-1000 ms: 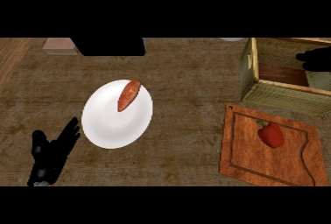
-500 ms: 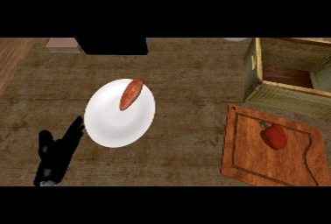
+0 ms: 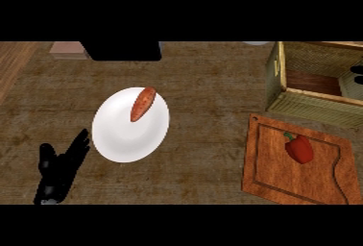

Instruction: Pick the bell pepper from the cutting board and place it in the basket

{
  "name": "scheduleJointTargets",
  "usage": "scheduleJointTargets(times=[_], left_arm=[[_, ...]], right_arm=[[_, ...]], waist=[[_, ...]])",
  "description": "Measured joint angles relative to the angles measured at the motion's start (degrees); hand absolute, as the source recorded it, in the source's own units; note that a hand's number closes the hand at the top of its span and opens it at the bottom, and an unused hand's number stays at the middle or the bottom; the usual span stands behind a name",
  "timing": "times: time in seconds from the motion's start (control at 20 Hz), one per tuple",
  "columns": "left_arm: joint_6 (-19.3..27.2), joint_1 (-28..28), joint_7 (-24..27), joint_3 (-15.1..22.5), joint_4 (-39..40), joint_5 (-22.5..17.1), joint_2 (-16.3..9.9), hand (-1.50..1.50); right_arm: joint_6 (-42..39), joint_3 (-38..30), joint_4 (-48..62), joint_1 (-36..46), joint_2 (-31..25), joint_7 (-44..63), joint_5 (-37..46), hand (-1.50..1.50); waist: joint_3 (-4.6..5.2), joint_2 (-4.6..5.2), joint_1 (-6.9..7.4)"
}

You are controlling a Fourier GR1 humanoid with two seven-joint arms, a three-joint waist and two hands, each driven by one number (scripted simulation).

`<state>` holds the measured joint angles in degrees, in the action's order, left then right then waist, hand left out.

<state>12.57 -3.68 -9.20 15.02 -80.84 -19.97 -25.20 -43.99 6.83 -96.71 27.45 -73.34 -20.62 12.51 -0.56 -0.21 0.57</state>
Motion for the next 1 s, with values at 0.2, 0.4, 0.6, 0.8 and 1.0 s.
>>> scheduleJointTargets(times=[0.2, 0.4, 0.6, 0.8, 1.0], left_arm=[[0.16, -0.24, -0.77, -0.2, -0.79, 0.7, 0.12, 0.0], [-0.05, -0.43, -0.6, -0.54, -0.88, 1.25, 0.67, 0.0], [-0.95, -0.73, -0.11, -1.22, -0.62, 1.49, 0.93, 0.0], [-0.83, -0.63, -1.33, -1.21, -1.14, 2.32, 1.34, 0.0], [-0.37, -1.25, -0.92, -1.26, -1.52, 3.38, 2.35, 0.0]], right_arm=[[2.65, 1.74, 0.7, -2.26, 2.31, -1.73, 2.13, -1.5], [5.3, 4.28, 1.47, -4.01, 6.3, -2.72, 5.11, -1.5], [7.42, 6.83, 2.86, -4.7, 9.87, -3.69, 9.36, -1.5], [9.22, 9.62, 4.11, -5.16, 13.02, -4.2, 15.0, -1.5], [10.29, 10.74, 5.74, -5.87, 15.17, -5.48, 18.86, -1.5]], waist=[[0.04, 0.01, 0.05], [0.05, 0.0, 0.11], [0.06, -0.01, 0.12], [-0.01, -0.05, 0.13], [0.01, -0.09, -0.04]])
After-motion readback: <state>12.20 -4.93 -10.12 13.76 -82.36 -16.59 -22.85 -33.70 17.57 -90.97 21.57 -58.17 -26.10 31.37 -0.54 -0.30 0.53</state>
